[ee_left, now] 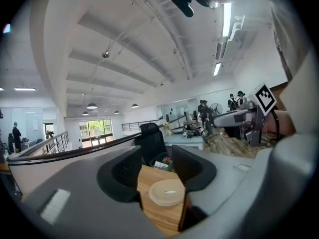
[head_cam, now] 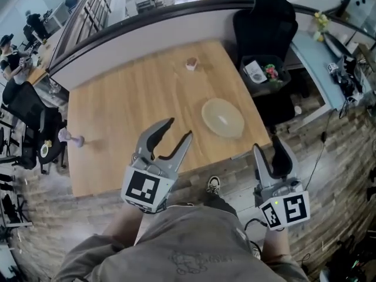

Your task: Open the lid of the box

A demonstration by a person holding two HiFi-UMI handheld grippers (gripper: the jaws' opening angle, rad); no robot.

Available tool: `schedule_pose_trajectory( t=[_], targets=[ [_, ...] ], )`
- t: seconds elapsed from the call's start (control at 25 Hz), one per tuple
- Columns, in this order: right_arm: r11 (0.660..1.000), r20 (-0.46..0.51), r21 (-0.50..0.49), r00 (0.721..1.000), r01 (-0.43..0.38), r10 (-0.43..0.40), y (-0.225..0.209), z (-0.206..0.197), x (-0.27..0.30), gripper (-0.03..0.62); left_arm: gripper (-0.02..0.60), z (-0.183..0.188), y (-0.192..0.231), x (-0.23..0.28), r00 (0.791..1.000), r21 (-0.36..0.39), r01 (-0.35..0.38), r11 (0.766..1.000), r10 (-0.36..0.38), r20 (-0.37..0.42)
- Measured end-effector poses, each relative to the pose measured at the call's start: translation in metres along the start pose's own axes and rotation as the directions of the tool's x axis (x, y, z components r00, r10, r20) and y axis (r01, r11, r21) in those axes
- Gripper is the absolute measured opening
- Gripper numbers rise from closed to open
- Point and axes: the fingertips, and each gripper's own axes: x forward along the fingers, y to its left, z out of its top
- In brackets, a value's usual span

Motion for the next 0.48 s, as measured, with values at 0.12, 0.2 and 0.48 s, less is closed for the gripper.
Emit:
schedule_pose_trajectory(
  t=[0.12, 0.2, 0.48],
  targets=[
    [0.999, 0.004, -0.003, 0.999, -0.037, 0.037, -0.025, 0.003, 0.019, 0.196, 0.192, 0.003, 0.003, 0.025, 0.999, -0.010, -0.036, 0.999, 0.035, -0.010],
    [0.998, 0.003, -0.008, 0.998, -0.062, 0.062, -0.039, 0.003, 0.030, 0.196, 0.190, 0.004, 0.003, 0.039, 0.999, -0.036, -0.042, 0.998, 0.042, 0.000],
    [0.994, -0.030, -0.022, 0.994, -0.105, 0.104, -0.073, -0.004, 0.057, 0.196, 0.173, 0.014, 0.007, 0.075, 0.997, -0.057, -0.067, 0.996, 0.069, 0.034]
  ],
)
